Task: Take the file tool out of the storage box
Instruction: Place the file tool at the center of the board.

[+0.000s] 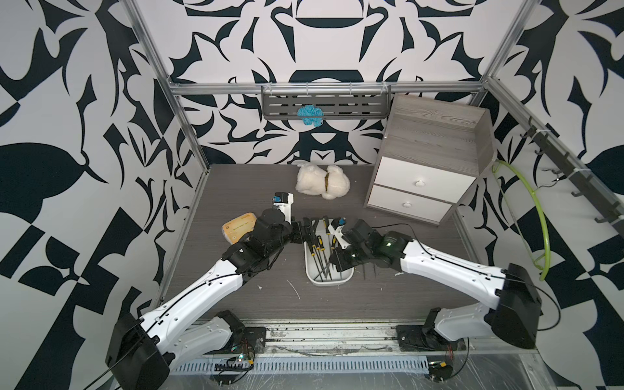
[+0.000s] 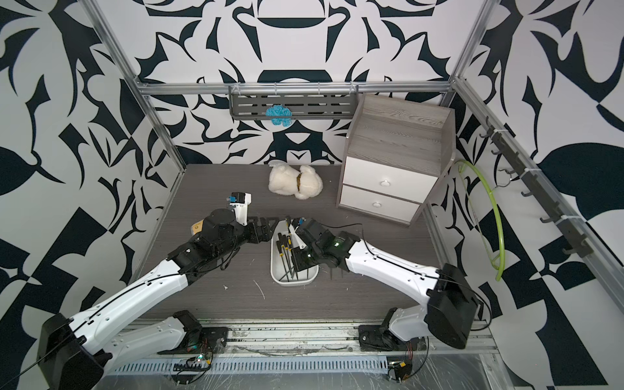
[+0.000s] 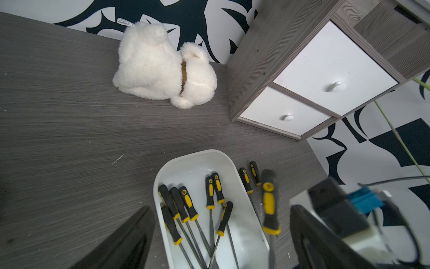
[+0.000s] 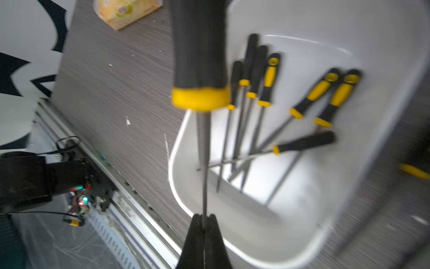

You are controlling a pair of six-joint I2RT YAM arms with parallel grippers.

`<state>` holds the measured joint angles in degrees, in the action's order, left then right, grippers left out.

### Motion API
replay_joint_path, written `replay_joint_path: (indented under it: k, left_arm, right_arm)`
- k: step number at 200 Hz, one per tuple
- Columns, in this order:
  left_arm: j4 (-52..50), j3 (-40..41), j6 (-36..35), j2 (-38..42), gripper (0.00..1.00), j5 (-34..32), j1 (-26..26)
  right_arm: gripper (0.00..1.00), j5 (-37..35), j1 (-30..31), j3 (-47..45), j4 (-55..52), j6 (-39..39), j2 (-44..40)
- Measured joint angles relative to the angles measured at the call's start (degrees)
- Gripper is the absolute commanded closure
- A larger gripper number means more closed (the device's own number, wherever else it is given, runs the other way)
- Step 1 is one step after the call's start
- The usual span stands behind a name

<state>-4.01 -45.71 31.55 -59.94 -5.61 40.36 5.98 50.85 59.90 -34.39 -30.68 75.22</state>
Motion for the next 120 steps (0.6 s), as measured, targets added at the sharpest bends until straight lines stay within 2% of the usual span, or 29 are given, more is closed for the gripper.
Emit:
replay_joint_path:
  k: [26,46,75,120]
  left_arm:
    - [-0.1,0.0,0.3,-0.2,0.04,1.6,0.0]
    - [-0.1,0.0,0.9,-0.5,0.04,3.3,0.0]
    - [-1.6,-1.1,1.3,-2.4,0.04,6.0,0.0]
    - [-3.4,-1.9,1.5,-4.3,0.04,8.7,0.0]
  right_arm:
    - [1.0,-6.7,-3.8,3.7,-13.6,1.2,-4.7]
    - [1.0,-8.7,-10.5,4.8,-21.3,2.6,-4.2]
    - [1.0,-9.2,-19.5,3.6,-27.5,5.5,2.7]
    - [1.0,-7.7,-23.9,2.1,-28.3,7.9,13.9]
